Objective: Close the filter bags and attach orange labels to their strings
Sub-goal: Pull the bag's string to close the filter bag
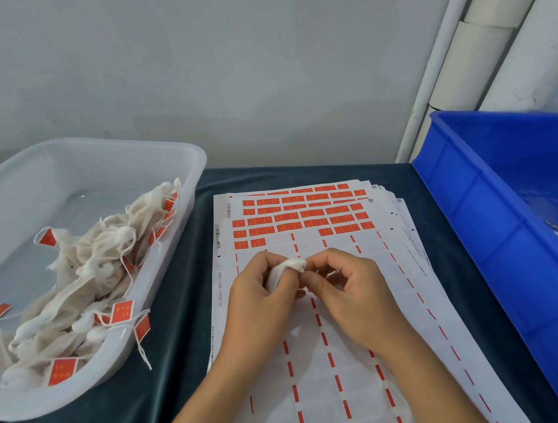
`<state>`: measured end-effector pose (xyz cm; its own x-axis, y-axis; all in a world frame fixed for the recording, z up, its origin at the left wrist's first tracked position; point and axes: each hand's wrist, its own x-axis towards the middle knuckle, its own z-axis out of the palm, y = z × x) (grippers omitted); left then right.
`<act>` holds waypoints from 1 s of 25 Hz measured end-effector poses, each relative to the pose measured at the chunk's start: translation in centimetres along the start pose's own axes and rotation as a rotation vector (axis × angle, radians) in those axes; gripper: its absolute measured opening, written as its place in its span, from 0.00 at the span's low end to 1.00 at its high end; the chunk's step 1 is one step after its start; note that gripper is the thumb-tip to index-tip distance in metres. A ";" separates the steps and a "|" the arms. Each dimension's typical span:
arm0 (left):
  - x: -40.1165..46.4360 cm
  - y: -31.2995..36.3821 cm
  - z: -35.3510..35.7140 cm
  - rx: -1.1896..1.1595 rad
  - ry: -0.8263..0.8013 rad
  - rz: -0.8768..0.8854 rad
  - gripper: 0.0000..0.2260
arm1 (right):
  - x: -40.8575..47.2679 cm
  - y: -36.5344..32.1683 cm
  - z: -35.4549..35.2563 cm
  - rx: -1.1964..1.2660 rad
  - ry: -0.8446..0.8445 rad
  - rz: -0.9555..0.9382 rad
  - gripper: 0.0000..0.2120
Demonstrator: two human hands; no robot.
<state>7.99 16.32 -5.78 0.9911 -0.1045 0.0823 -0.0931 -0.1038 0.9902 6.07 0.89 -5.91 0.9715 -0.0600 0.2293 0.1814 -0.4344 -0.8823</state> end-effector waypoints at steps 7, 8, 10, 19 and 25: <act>0.2 0.0 -0.1 0.007 -0.030 -0.033 0.05 | -0.1 -0.4 0.1 -0.027 0.055 -0.082 0.03; 0.2 0.0 -0.2 0.009 -0.037 -0.030 0.05 | -0.1 -0.5 0.0 -0.011 0.066 -0.097 0.03; 0.2 0.1 -0.3 0.012 -0.054 -0.031 0.05 | -0.2 -0.7 -0.1 0.033 0.095 -0.103 0.04; 0.4 0.4 -0.5 0.066 -0.113 -0.068 0.10 | -0.2 -0.8 -0.4 0.157 0.099 -0.041 0.04; 0.4 0.5 -0.5 0.061 -0.147 -0.115 0.09 | -0.2 -1.2 -0.5 0.148 0.060 -0.068 0.06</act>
<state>8.37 16.72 -5.16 0.9714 -0.2316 -0.0526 0.0097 -0.1826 0.9831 5.60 1.00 -4.75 0.9460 -0.0905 0.3113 0.2716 -0.3028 -0.9135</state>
